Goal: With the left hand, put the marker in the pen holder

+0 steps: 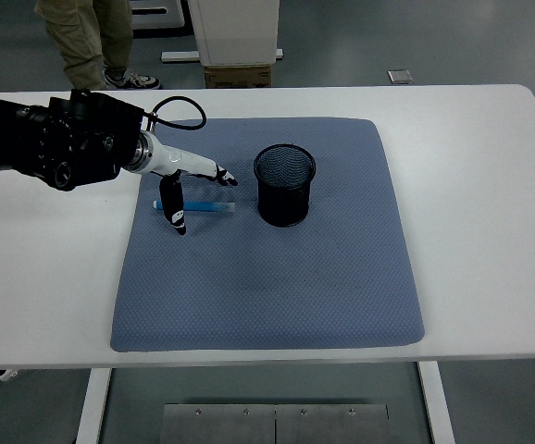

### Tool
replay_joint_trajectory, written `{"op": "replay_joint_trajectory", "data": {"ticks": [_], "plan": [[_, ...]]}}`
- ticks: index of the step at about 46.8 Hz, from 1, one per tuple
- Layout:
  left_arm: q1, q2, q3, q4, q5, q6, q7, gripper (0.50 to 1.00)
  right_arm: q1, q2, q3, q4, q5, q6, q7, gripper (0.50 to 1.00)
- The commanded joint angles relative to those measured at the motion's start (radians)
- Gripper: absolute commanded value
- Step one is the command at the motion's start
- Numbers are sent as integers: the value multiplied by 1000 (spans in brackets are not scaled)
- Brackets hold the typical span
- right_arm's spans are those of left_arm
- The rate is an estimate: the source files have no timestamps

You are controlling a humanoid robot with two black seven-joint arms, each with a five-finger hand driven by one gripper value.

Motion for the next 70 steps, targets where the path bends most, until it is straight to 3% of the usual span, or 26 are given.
{"op": "replay_joint_trajectory", "data": {"ticks": [1,34,41,54,66,70], "plan": [[-2,-11,0,0,0,-1,2,1000,0,0,0,0,0,0,0,1000],[3,-30,1,6,94,-1,6,997,0,0,0,0,0,0,0,1000],[6,-30,1,8,117,-1,54,927,0,0,0,0,0,0,0,1000],[7,-30,1,9,118,-1,57,880,0,0,0,0,0,0,0,1000],[6,-37,1,9,118,-1,66,810,0,0,0,0,0,0,0,1000],[6,-43,1,9,118,-1,78,763,0,0,0,0,0,0,0,1000]]}}
